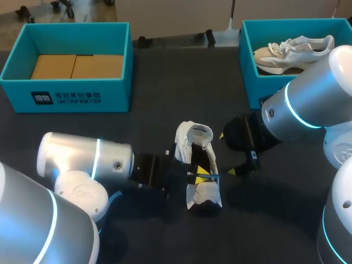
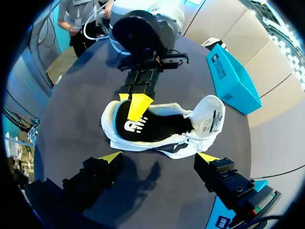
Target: Take the shoe out of the shoebox, open the shoe tongue, remove and reinsert the insole, then place the shoe into the shoebox
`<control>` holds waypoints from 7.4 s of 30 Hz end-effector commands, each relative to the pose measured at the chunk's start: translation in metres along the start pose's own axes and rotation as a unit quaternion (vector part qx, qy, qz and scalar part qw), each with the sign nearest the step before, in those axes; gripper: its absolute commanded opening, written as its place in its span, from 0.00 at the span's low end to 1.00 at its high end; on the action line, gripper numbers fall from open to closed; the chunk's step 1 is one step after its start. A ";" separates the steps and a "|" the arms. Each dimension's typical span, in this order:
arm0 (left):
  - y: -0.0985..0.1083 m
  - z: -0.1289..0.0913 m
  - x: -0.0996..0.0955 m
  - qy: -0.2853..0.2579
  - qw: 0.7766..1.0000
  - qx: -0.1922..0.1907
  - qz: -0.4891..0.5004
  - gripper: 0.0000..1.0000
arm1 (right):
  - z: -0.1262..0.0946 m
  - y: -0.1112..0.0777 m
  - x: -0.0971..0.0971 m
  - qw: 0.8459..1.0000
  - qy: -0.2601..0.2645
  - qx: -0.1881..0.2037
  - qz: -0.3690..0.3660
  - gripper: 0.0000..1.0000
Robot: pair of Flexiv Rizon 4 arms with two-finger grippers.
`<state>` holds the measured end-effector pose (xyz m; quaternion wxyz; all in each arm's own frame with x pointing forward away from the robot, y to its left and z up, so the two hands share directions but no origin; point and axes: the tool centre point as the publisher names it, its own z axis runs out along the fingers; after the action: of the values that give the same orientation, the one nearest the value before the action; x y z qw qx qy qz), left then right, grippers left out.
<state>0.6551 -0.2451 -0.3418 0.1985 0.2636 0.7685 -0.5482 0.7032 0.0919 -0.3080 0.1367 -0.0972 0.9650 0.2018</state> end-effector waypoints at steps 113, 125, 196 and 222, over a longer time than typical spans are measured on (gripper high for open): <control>-0.028 -0.084 -0.059 0.302 0.945 -0.048 0.117 0.78 | 0.001 0.000 0.001 1.000 -0.001 -0.001 0.000 1.00; -0.024 -0.089 -0.065 0.320 0.934 -0.074 0.137 1.00 | -0.041 -0.050 -0.003 0.998 0.010 0.055 0.028 1.00; -0.014 -0.034 -0.057 0.534 0.819 -0.150 0.150 0.00 | -0.176 -0.086 -0.046 0.996 0.051 0.024 0.073 1.00; 0.014 -0.005 -0.026 0.554 0.798 -0.192 0.138 0.00 | -0.176 -0.086 -0.046 0.996 0.051 0.024 0.073 1.00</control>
<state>0.6791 -0.2339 -0.3223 -0.1324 0.5834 0.7923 -0.1202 0.7268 -0.0530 -0.1689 0.0755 -0.0337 0.9794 0.1844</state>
